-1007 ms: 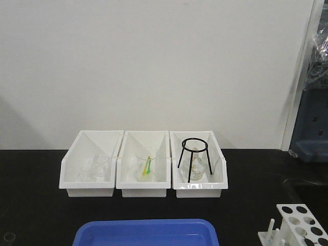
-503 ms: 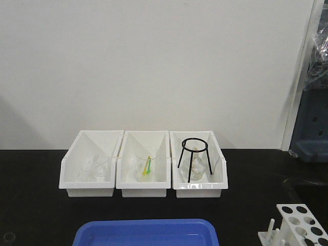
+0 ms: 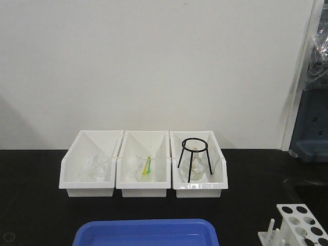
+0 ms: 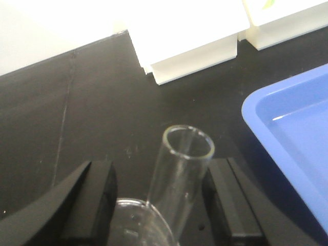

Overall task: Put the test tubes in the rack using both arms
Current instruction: 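Close the left gripper on the test tube and lift it out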

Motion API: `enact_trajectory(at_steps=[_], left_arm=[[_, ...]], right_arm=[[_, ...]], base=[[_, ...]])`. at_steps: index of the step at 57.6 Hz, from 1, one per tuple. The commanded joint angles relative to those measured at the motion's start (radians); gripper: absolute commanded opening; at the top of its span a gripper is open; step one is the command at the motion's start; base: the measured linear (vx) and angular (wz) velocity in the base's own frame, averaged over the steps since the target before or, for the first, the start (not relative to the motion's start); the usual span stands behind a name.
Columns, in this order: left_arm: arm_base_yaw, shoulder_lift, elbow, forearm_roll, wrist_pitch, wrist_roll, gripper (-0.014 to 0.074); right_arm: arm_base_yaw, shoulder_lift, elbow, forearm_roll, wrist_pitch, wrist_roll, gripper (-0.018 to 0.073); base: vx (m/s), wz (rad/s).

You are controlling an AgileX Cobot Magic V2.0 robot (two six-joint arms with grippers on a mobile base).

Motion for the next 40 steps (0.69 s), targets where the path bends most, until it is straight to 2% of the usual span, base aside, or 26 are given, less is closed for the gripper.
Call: enact_trajectory(at_steps=[1, 30, 39, 40], left_arm=[[-0.007, -0.003, -0.026, -0.012, -0.127, -0.012, 0.0502], [-0.007, 0.057, -0.026, -0.012, -0.204, -0.012, 0.0495], [-0.007, 0.057, -0.026, -0.013, -0.234, -0.012, 0.043], [-0.007, 0.057, -0.026, -0.013, -0.232, -0.012, 0.0367]], right_arm=[[-0.006, 0.011, -0.032, -0.014, -0.081, -0.002, 0.0477], [-0.006, 0.011, -0.032, -0.015, -0.08, -0.002, 0.0477], [-0.006, 0.011, -0.032, -0.015, -0.08, -0.002, 0.0477], [-0.006, 0.011, -0.032, -0.015, -0.08, -0.002, 0.0477]], base=[[0.0, 0.0], [0.0, 0.0], [0.0, 0.0], [0.0, 0.0]])
